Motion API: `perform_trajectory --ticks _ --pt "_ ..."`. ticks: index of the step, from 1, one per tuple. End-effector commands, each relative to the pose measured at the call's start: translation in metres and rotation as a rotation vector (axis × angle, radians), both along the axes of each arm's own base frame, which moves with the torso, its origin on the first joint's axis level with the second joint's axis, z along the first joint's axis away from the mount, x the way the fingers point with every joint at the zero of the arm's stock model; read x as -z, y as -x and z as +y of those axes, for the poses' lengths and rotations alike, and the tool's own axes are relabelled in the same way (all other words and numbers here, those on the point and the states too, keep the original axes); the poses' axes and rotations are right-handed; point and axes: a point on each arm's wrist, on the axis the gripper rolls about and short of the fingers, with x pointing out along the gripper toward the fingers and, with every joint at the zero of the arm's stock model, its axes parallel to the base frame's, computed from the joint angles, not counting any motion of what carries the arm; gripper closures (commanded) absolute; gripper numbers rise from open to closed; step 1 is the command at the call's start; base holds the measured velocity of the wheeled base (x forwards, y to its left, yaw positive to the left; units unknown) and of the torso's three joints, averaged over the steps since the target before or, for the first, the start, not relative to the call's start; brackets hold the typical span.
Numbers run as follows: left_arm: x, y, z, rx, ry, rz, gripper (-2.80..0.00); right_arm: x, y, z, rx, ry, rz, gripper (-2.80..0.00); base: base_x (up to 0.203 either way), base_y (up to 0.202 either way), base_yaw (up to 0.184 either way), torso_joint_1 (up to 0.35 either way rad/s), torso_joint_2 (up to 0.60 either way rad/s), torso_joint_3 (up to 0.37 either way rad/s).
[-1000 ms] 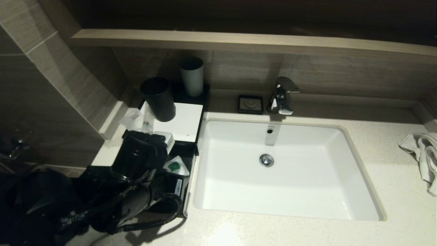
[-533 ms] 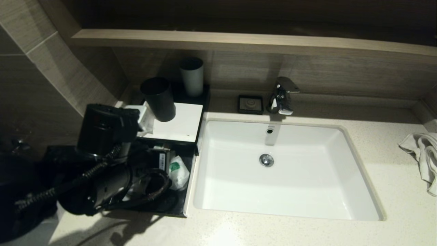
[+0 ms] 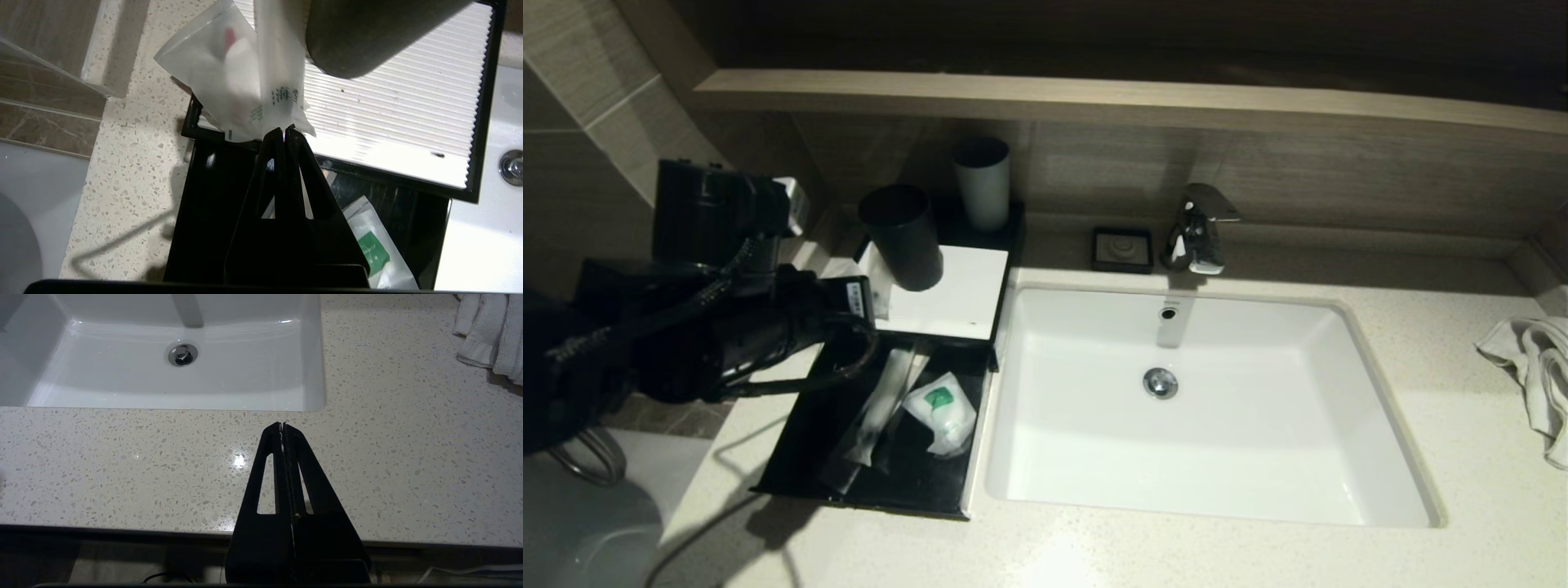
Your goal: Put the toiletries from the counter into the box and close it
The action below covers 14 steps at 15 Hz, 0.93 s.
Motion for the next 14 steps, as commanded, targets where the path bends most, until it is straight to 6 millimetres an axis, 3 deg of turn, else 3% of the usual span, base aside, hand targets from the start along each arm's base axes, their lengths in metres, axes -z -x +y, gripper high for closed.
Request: perform_trajectory --ticks 1,7,8,14 --pt "-0.002 -0.010 0.006 -0.036 0.009 -0.007 0.00 0.000 0.000 0.000 -0.001 -0.001 0.000 0.00 0.000 0.000 0.000 0.000 0.00 0.000" --pt "0.003 -0.026 0.019 -0.102 0.013 0.008 0.00 0.000 0.000 0.000 0.001 -0.001 0.000 0.00 0.000 0.000 0.000 0.000 0.00 0.000" --pt "0.005 -0.028 0.021 -0.114 0.019 0.014 -2.80 0.000 0.000 0.000 0.000 -0.001 0.000 0.00 0.000 0.000 0.000 0.000 0.00 0.000" --pt "0.015 -0.037 0.022 -0.127 0.013 0.041 -2.80 0.000 0.000 0.000 0.000 -0.001 0.000 0.00 0.000 0.000 0.000 0.000 0.00 0.000"
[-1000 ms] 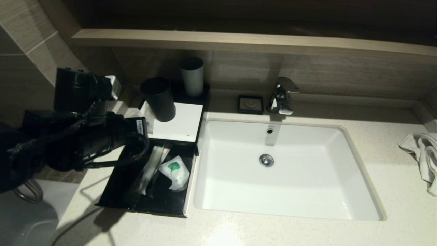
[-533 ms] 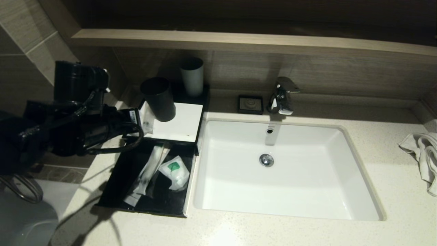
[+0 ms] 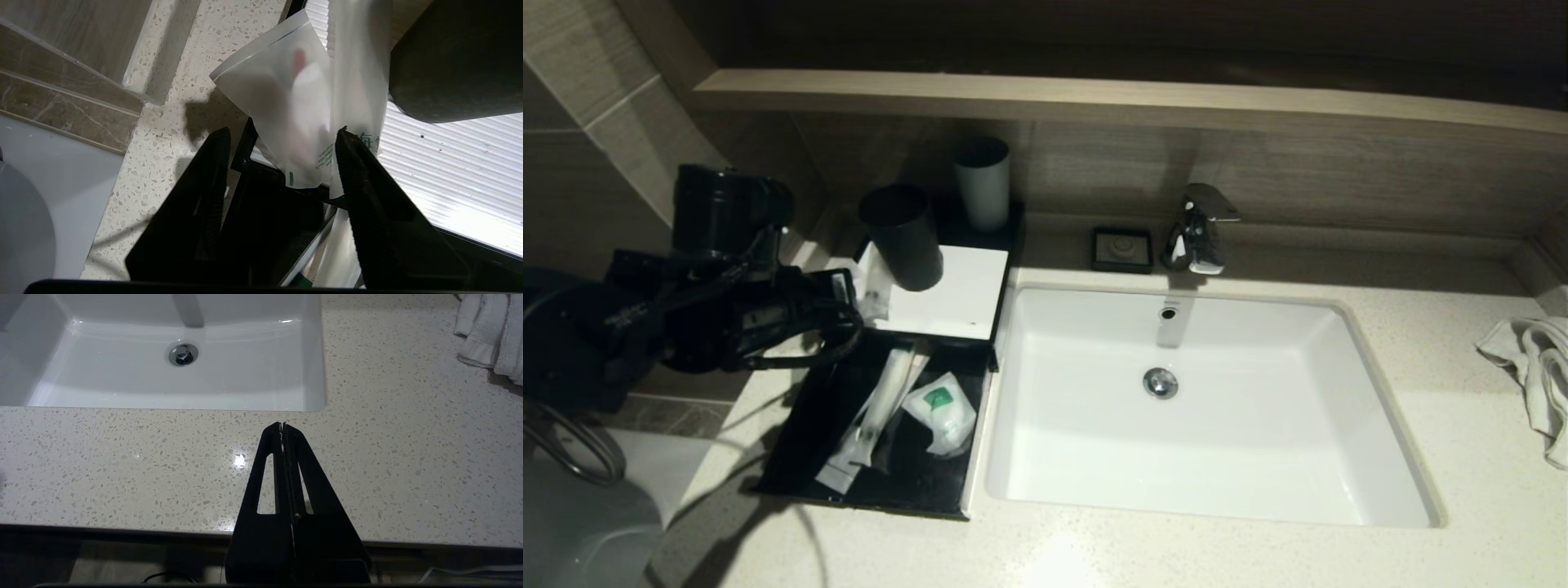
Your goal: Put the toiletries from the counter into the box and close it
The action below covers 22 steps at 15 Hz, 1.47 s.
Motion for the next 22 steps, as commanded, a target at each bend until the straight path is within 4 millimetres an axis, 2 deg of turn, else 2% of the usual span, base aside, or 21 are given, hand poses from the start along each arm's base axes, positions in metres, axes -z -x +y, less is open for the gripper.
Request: perform_trajectory --ticks 1,10,11,18,22 --pt "0.008 -0.007 0.001 -0.016 0.000 0.021 -2.80 0.000 0.000 0.000 0.000 0.000 0.000 0.00 0.000 0.000 0.000 0.000 0.00 0.000" --pt "0.023 -0.019 0.000 -0.032 0.006 0.064 -2.80 0.000 0.000 0.000 0.000 0.000 0.000 0.00 0.000 0.000 0.000 0.000 0.00 0.000" --pt "0.023 -0.019 0.000 -0.035 0.010 0.063 0.00 0.000 0.000 0.000 0.000 0.000 0.000 0.00 0.000 0.000 0.000 0.000 0.00 0.000" --pt "0.022 -0.019 0.000 -0.035 0.013 0.059 0.00 0.000 0.000 0.000 0.001 0.000 0.000 0.00 0.000 0.000 0.000 0.000 0.00 0.000" --pt "0.015 -0.016 0.001 -0.035 0.020 0.036 0.00 0.000 0.000 0.000 0.000 0.000 0.000 0.00 0.000 0.000 0.000 0.000 0.00 0.000"
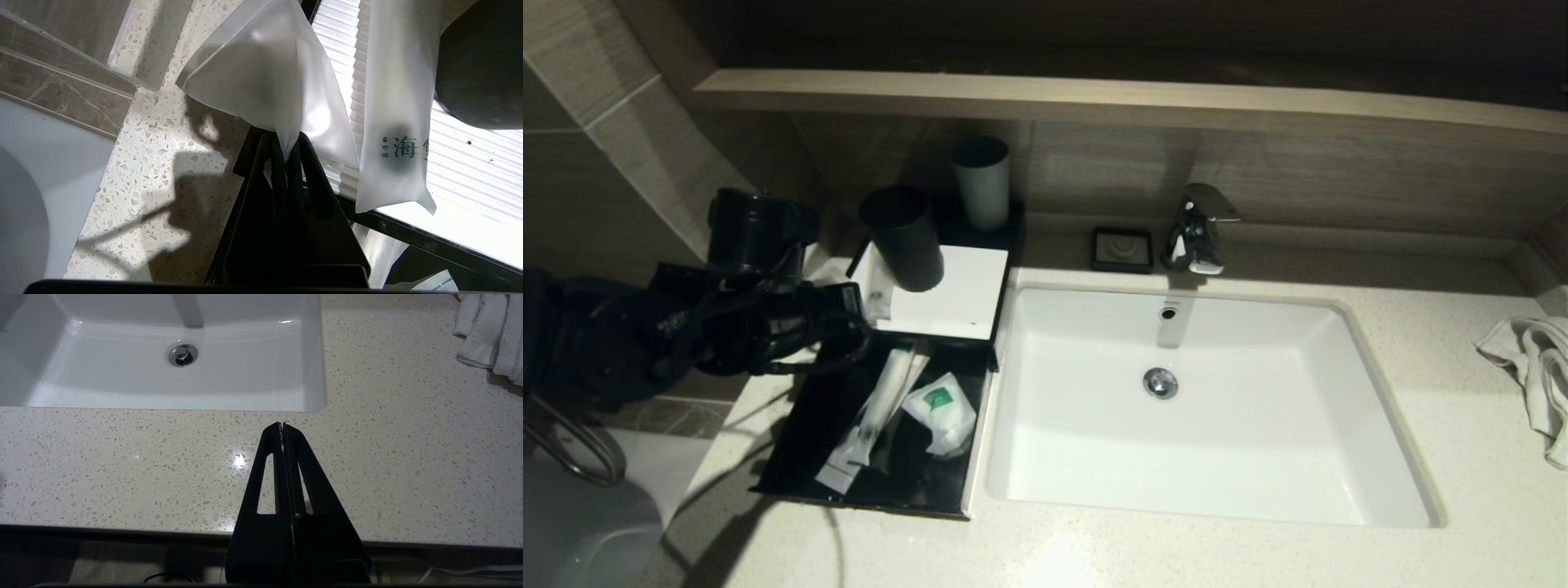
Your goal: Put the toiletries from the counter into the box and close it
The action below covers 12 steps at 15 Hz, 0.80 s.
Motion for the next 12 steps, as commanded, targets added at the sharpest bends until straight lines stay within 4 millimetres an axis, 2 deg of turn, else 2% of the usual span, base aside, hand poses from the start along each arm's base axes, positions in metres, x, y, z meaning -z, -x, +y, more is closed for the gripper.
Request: perform_trajectory --ticks 1,4,8,10,12 --pt "-0.009 0.003 0.001 -0.004 0.010 -0.031 0.00 0.000 0.000 0.000 0.000 -0.001 0.000 0.00 0.000 0.000 0.000 0.000 0.00 0.000" --pt "-0.027 0.015 0.004 -0.002 0.022 -0.085 0.00 0.000 0.000 0.000 -0.001 -0.001 0.000 0.00 0.000 0.000 0.000 0.000 0.00 0.000" --pt "-0.051 0.043 0.008 0.023 0.037 -0.137 0.00 0.000 0.000 0.000 0.000 -0.001 0.000 0.00 0.000 0.000 0.000 0.000 0.00 0.000" --pt "-0.054 0.069 0.004 0.127 0.058 -0.100 0.00 0.000 0.000 0.000 0.000 -0.001 0.000 0.00 0.000 0.000 0.000 0.000 0.00 0.000" --pt "-0.045 0.094 -0.006 0.263 0.069 -0.020 0.00 0.000 0.000 0.000 -0.001 -0.001 0.000 0.00 0.000 0.000 0.000 0.000 0.00 0.000"
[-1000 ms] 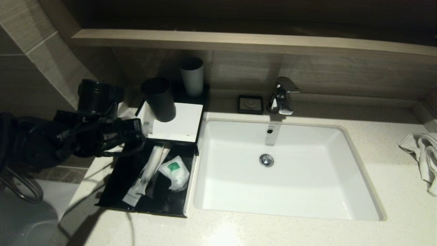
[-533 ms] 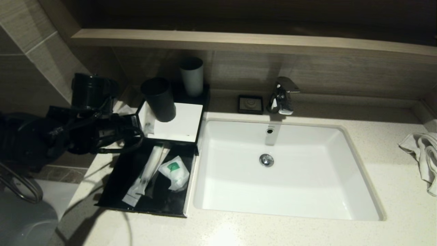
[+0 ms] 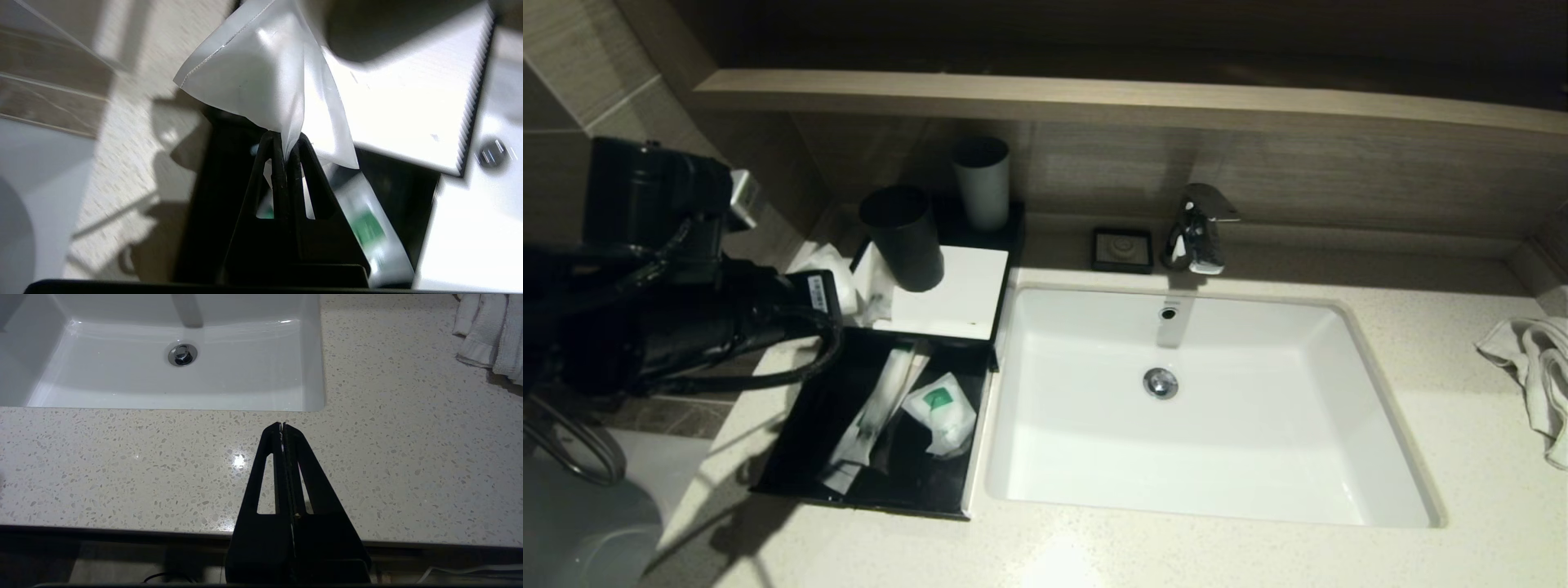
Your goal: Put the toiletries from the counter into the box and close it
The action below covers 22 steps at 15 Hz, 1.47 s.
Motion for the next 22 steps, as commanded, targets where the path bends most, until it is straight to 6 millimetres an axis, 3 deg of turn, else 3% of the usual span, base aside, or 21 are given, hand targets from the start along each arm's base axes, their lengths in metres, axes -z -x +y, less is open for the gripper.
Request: perform_trajectory --ticks 1,6,15,16,19,22 --pt "0.003 0.032 -0.008 0.117 0.006 0.029 0.00 0.000 0.000 0.000 0.001 0.000 0.000 0.00 0.000 0.000 0.000 0.000 0.00 0.000" --pt "0.043 0.057 -0.032 0.268 -0.065 0.155 0.00 0.000 0.000 0.000 0.000 0.000 0.000 0.00 0.000 0.000 0.000 0.000 0.00 0.000" --pt "0.086 0.039 -0.047 0.268 -0.134 0.279 0.00 0.000 0.000 0.000 -0.001 0.000 0.000 0.00 0.000 0.000 0.000 0.000 0.00 0.000" --pt "0.089 0.037 -0.049 0.268 -0.138 0.283 -2.80 0.000 0.000 0.000 -0.001 0.000 0.000 0.00 0.000 0.000 0.000 0.000 0.00 0.000" --pt "0.094 0.034 -0.053 0.253 -0.155 0.283 -2.80 0.000 0.000 0.000 0.001 0.000 0.000 0.00 0.000 0.000 0.000 0.000 0.00 0.000" --pt "0.078 0.030 -0.055 0.247 -0.118 0.211 -2.80 0.000 0.000 0.000 -0.001 0.000 0.000 0.00 0.000 0.000 0.000 0.000 0.00 0.000"
